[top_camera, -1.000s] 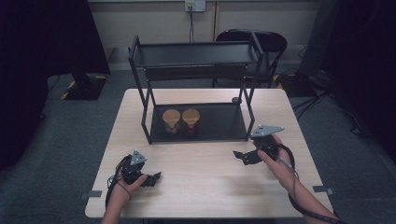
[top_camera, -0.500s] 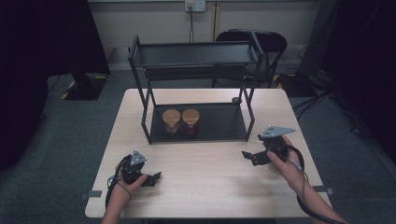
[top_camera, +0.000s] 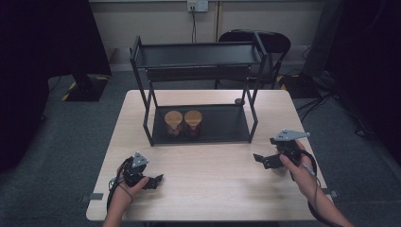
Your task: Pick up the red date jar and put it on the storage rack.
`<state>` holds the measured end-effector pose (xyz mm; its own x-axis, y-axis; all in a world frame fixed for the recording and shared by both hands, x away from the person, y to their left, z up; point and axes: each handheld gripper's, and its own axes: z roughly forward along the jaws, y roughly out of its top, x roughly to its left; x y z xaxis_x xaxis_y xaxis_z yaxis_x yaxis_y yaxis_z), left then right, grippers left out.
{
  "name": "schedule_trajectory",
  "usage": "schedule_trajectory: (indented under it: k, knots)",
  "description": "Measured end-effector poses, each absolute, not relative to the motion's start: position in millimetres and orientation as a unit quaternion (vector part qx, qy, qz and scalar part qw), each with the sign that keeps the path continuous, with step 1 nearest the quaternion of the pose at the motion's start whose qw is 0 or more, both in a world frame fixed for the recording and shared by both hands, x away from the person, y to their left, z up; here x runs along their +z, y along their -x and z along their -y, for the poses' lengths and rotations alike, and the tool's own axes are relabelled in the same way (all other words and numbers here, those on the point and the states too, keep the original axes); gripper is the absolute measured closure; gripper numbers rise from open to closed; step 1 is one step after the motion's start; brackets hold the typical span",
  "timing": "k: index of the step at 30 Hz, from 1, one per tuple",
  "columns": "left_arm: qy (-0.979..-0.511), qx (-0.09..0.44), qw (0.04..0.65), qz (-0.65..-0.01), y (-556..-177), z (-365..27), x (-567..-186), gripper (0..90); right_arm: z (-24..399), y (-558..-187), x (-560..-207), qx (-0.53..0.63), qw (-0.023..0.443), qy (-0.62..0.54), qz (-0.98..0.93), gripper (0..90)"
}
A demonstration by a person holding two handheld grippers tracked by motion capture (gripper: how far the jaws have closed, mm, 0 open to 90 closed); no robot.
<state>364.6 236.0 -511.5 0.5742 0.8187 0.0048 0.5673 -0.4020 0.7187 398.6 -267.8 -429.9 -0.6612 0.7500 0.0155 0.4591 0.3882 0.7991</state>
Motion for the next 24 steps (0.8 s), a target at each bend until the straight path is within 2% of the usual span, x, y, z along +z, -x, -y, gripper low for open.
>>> schedule_trajectory:
  k: [24]
  knots:
    - [-0.817,0.182,0.345,-0.424,-364.6,-236.0,-511.5,0.1,306.9,-391.2,-441.6,0.395,0.206,-0.397,-0.802,2.2]
